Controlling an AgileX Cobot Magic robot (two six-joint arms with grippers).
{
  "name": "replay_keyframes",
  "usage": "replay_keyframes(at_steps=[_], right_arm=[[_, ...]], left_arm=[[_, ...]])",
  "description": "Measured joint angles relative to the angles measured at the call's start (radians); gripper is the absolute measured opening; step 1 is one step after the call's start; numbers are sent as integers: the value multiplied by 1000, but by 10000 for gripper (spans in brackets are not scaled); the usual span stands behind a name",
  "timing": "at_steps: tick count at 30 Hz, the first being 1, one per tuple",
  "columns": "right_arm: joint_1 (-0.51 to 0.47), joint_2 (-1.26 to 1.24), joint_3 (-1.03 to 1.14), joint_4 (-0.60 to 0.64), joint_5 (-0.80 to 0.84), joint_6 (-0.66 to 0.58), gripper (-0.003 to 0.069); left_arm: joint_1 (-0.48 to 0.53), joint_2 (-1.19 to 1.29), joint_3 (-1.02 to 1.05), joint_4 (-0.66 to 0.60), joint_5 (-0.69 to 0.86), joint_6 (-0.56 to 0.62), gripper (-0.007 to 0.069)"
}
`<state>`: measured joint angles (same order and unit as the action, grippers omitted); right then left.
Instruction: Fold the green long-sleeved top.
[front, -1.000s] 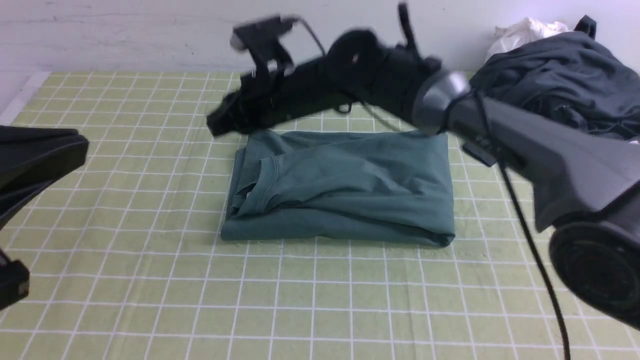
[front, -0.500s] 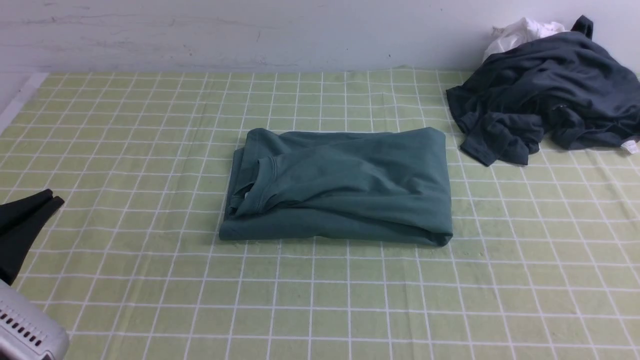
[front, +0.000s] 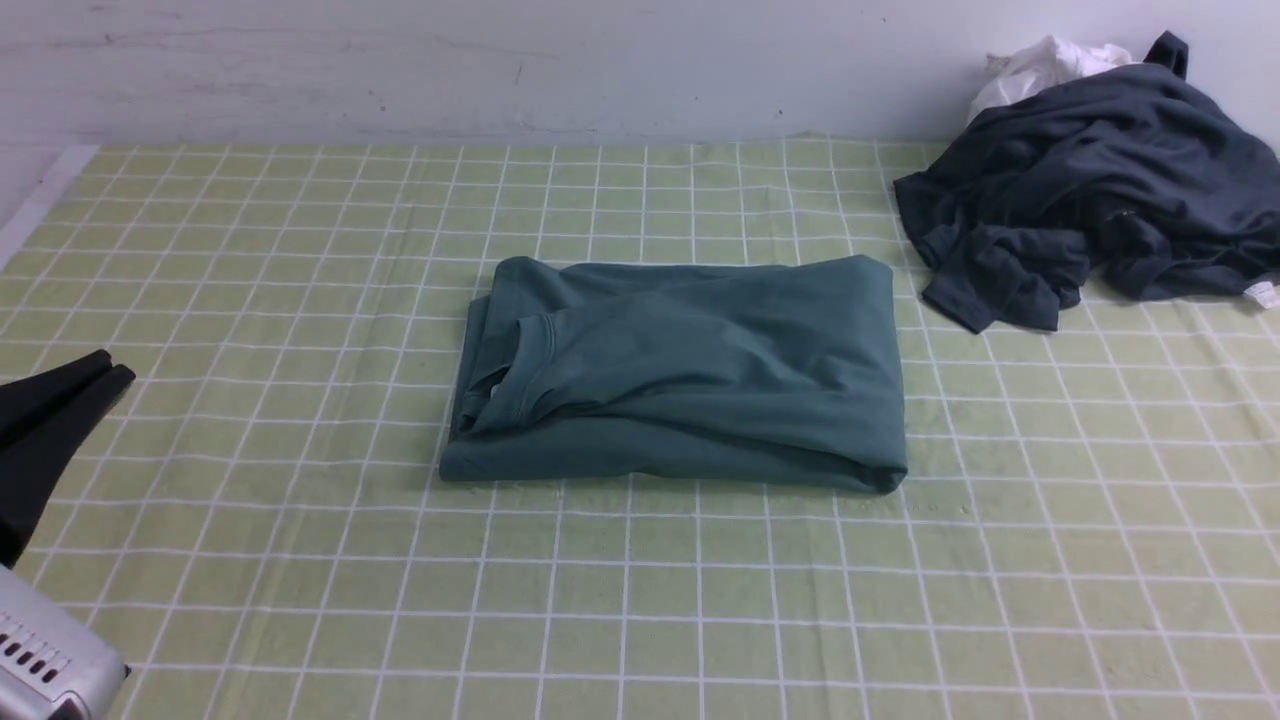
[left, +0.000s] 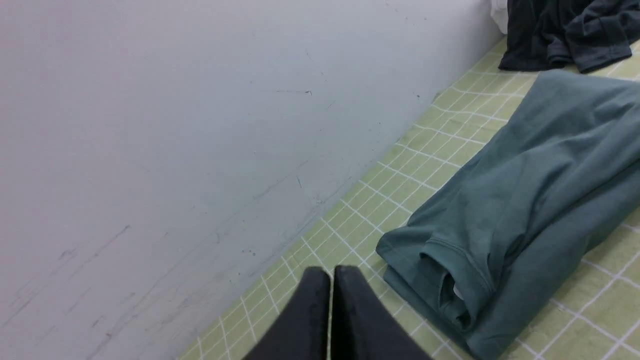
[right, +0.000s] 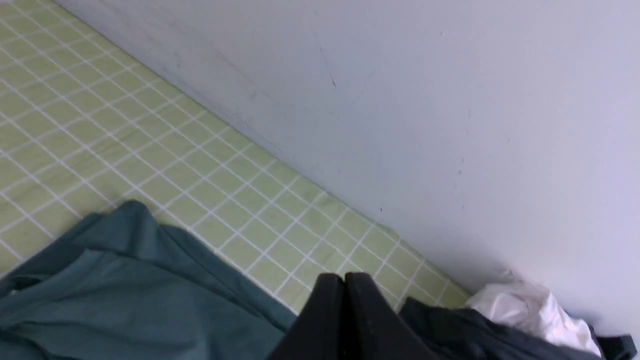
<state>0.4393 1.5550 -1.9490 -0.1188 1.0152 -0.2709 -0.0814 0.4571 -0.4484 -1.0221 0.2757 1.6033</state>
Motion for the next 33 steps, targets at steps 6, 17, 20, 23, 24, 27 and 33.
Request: replay_keyframes(at_steps=[6,17,20,23,24,27,33], right_arm=[[1,-210,205,-34,19,91,-13],[1,-761,1014,-26,-340,169,-13],[1,-882,1244,29,-527,196,-13],[1,-958,1426,41,-699,199,-13],[1,-973,1481,43,-744,201,-13],[1,-988,1620,43,-823,202,-13],[1,-988,1820,43,-844,206,-12]], left_arm=[[0,-1,0,-66,-76,0,-3],[0,-4,0,-341,-176,0,-3],[0,-4,0,-458,-180,0,-3],[0,-4,0,-590,-192,0,-3],[0,-4,0,-630,-198,0,-3],[0,-4,0,-680,-207,-1,-3],[0,-4,0,-692,-211,-1,-3]])
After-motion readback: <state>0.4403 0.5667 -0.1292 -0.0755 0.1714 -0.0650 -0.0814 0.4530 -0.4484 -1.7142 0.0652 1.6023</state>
